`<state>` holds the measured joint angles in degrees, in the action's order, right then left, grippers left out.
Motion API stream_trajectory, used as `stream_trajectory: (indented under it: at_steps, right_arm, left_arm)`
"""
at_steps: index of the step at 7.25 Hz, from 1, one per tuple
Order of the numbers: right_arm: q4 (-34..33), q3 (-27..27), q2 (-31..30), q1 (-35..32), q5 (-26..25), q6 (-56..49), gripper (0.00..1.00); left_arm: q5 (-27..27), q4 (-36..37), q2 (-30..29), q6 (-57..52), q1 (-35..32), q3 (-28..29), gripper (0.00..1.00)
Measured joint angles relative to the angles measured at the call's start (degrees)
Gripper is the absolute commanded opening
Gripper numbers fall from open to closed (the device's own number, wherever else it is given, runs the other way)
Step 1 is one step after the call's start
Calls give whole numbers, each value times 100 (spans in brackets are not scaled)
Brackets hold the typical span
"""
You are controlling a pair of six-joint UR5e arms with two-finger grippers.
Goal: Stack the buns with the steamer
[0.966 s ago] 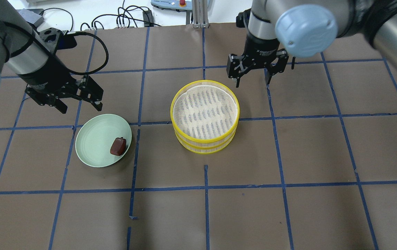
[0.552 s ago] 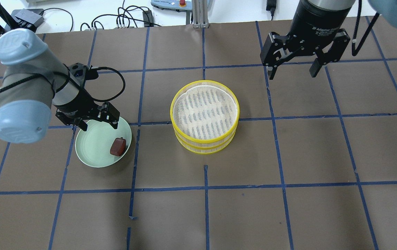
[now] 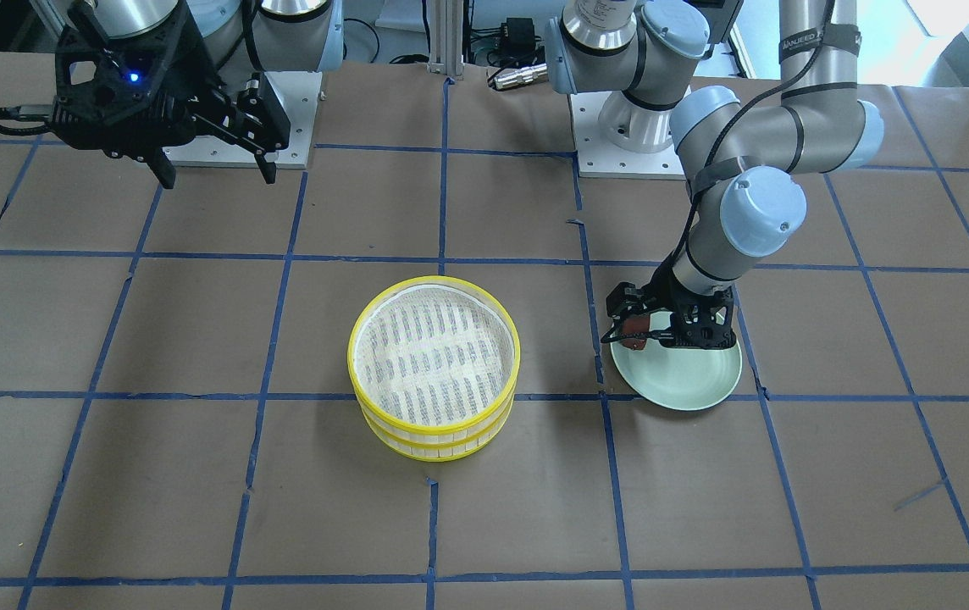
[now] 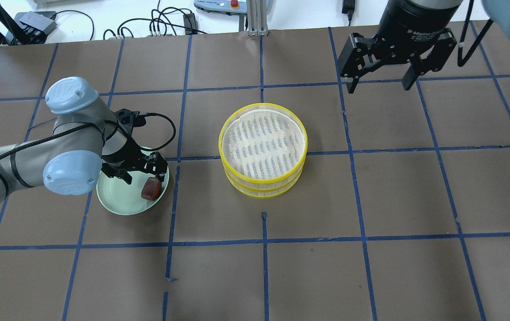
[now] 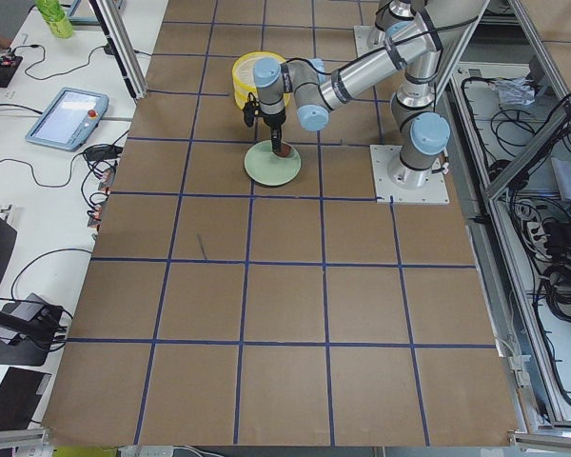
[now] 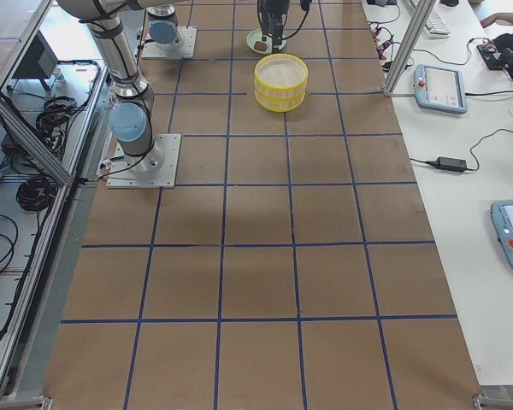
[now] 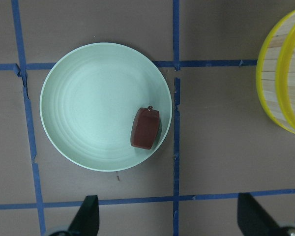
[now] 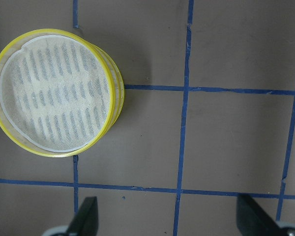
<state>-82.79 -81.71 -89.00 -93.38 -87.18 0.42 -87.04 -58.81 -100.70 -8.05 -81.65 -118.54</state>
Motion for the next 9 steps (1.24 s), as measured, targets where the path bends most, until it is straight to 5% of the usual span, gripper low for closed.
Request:
stream_trajectory:
  at_steps: [2, 6, 9]
  right_arm:
    - [-15, 1, -9, -2, -405, -35, 100]
    - [1, -3, -3, 12, -743, 4, 100]
    - [17, -3, -3, 13, -748, -6, 100]
  left_arm:
    - [-2, 17, -63, -3, 0, -87, 71]
    - [-5, 15, -78, -3, 0, -175, 12]
    - [-58, 28, 14, 102, -13, -18, 3]
